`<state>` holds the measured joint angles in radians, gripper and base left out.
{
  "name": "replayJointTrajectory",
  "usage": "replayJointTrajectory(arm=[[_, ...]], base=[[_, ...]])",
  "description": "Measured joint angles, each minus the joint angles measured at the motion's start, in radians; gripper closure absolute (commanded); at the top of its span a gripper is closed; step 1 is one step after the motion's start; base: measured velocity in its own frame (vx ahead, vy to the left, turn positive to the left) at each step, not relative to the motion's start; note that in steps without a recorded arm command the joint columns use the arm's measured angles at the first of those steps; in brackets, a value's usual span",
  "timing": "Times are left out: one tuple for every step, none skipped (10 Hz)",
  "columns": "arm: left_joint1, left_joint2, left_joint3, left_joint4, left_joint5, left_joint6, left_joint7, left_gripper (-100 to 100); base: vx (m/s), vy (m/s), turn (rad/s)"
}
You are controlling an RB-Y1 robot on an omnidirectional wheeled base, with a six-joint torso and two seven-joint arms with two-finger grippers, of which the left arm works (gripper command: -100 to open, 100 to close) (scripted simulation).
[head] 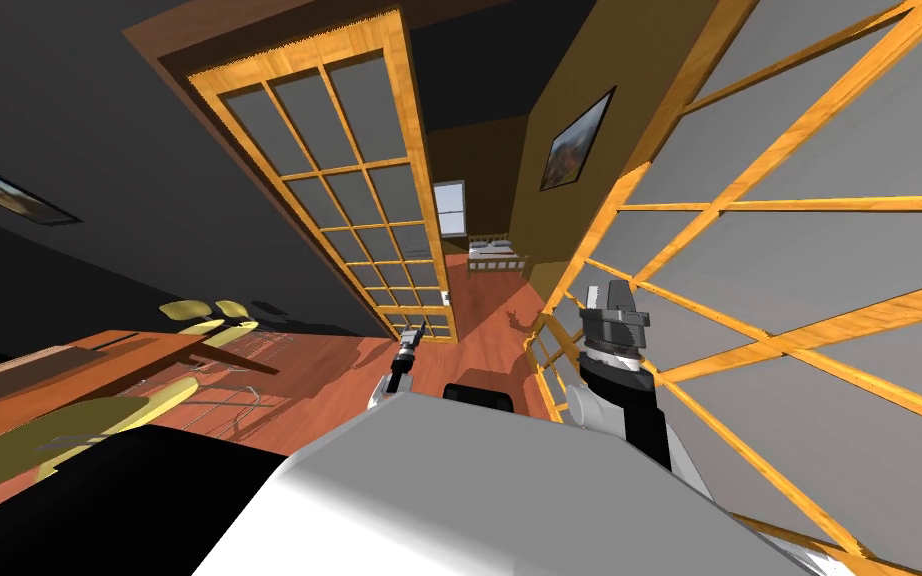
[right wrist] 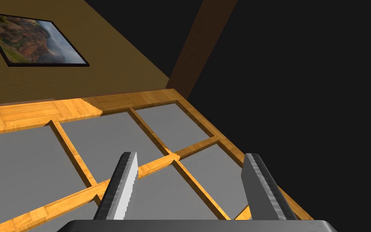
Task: Pull the door open
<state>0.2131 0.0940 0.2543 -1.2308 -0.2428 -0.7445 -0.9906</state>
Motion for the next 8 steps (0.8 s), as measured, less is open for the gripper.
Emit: replayJointTrajectory(arm=[[-0.004,0.000,0.005,0.021,-0.004,-0.006,-0.013,-100],[-0.006,0.001,0.009,0.038,-0.008,-0.012,-0.025,-100],[-0.009,-0.001,0.012,0.052,-0.012,-0.014,-0.038,-100],[-0.019,-0.002,0.017,0.078,-0.016,-0.020,-0.053,-100],[-0.026,-0.004,0.024,0.112,-0.022,-0.033,-0.074,-100],[-0.032,-0.006,0.031,0.141,-0.029,-0.042,-0.095,-100],[-0.040,-0.005,0.039,0.176,-0.035,-0.052,-0.116,-100],[-0.039,-0.010,0.041,0.184,-0.042,-0.053,-0.133,-100]], base=[[0.097,-0.015,-0.042],[0.097,-0.021,-0.042],[0.087,-0.021,-0.028],[0.126,-0.013,-0.052],[0.168,-0.009,-0.054],[0.199,-0.020,-0.076],[0.155,-0.015,-0.044],[0.132,-0.014,-0.038]])
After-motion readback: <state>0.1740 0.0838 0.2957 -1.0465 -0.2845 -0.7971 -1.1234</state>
